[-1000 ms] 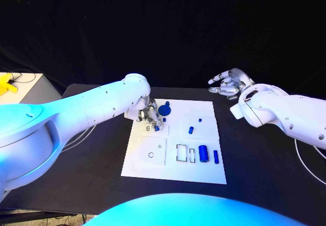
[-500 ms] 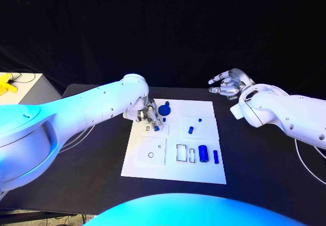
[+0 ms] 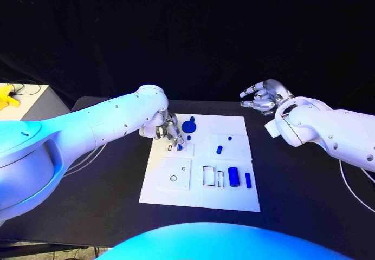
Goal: Assemble the parts on the task board
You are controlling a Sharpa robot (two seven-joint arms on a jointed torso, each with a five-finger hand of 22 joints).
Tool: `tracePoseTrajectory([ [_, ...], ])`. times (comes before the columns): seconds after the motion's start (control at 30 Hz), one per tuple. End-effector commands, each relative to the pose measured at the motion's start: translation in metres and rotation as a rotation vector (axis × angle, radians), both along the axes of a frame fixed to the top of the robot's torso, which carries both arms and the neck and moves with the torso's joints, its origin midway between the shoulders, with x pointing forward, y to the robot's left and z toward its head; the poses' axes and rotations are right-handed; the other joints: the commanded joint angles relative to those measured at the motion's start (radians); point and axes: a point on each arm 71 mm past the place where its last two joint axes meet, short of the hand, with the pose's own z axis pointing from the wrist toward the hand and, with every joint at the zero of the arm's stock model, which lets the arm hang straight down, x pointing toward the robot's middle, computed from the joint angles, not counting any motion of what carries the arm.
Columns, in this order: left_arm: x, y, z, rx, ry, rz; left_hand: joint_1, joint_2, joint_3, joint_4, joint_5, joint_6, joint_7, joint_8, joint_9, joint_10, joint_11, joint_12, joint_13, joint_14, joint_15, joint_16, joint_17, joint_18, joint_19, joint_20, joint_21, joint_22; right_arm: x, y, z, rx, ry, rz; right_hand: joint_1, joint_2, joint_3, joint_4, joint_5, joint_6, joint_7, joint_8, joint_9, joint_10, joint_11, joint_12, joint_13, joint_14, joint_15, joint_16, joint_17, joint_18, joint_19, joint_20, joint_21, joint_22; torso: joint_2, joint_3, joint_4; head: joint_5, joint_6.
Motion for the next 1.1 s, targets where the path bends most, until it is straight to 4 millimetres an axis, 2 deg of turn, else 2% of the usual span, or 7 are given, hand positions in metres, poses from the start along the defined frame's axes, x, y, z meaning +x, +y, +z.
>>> tracePoseTrajectory([
  [0.03,0.0009,0.0093,-0.0039,0.059,-0.026,0.016,0.011,0.004,-0.004,0.000,-0.005,0.007,-0.002,-0.002,0.001,0.010,0.000,0.001,0.002,0.093,-0.008,0.004,0.221,-0.010,0.004,-0.002,-0.001,0.002,-0.0006,0.0011,-0.0006,-0.006,0.002,0.017,0.005,-0.008,0.000,0.005,0.004,-0.007,0.002,0.004,-0.002,-0.005,0.001,-0.006,0.077,0.078,-0.003,-0.003,0.164,0.011,0.038,-0.003,-0.006,0.157,0.000,0.0003,0.0004,0.001,0.000],
  [0.6,-0.0007,0.0090,-0.0036,0.050,-0.017,0.012,0.060,0.000,-0.040,0.016,-0.074,0.012,-0.004,-0.012,0.004,0.012,-0.001,-0.001,0.004,0.094,-0.009,0.005,0.223,-0.011,0.004,-0.002,-0.001,0.003,-0.0010,0.0012,-0.0013,-0.007,0.006,0.020,0.005,-0.008,0.000,0.005,0.004,-0.007,0.002,0.004,-0.002,-0.005,0.001,-0.006,0.077,0.078,-0.003,-0.003,0.164,0.011,0.038,-0.003,-0.006,0.157,0.000,0.0010,-0.0003,0.001,0.000],
  [1.1,-0.0040,0.0010,-0.0028,0.013,-0.008,0.003,0.107,0.003,-0.049,0.013,-0.102,0.012,-0.004,-0.019,0.006,0.009,-0.001,-0.005,0.001,0.094,-0.008,0.005,0.224,-0.010,0.001,-0.002,-0.005,-0.001,-0.0011,0.0018,-0.0015,-0.007,0.007,0.022,0.006,-0.007,0.000,0.007,0.005,-0.007,0.001,0.006,-0.002,-0.004,0.001,-0.005,0.078,0.078,-0.003,-0.003,0.164,0.011,0.038,-0.004,-0.005,0.158,0.000,0.0006,0.0001,0.000,0.000],
])
